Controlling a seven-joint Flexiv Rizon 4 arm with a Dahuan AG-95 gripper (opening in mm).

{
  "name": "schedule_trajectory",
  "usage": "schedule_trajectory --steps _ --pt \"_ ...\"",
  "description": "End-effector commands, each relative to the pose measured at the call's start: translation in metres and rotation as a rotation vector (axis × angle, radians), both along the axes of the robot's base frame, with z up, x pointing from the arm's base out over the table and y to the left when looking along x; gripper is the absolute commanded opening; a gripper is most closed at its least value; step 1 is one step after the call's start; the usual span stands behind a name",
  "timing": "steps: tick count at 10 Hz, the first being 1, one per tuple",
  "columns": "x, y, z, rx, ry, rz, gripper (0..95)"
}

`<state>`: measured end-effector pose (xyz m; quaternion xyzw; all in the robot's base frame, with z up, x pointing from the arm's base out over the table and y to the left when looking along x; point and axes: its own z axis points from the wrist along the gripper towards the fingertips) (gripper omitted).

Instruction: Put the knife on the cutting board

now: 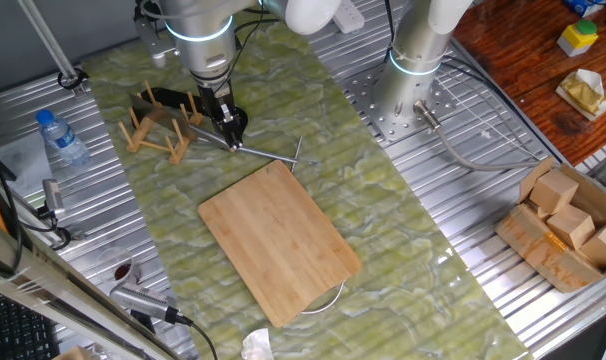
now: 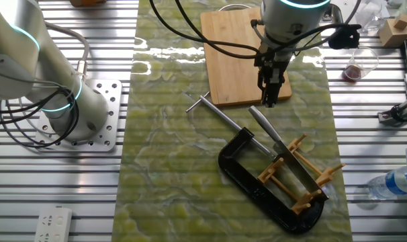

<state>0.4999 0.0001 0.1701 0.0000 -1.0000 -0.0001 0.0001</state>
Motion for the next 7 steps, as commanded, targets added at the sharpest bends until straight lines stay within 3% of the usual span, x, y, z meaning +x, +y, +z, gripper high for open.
schedule_trajectory --steps 1,7 --pt "0.0001 -0.0001 -0.0001 0.036 -0.014 0.261 0.0" --pt "0.0001 -0.0001 -0.0001 0.032 -0.010 0.294 0.0"
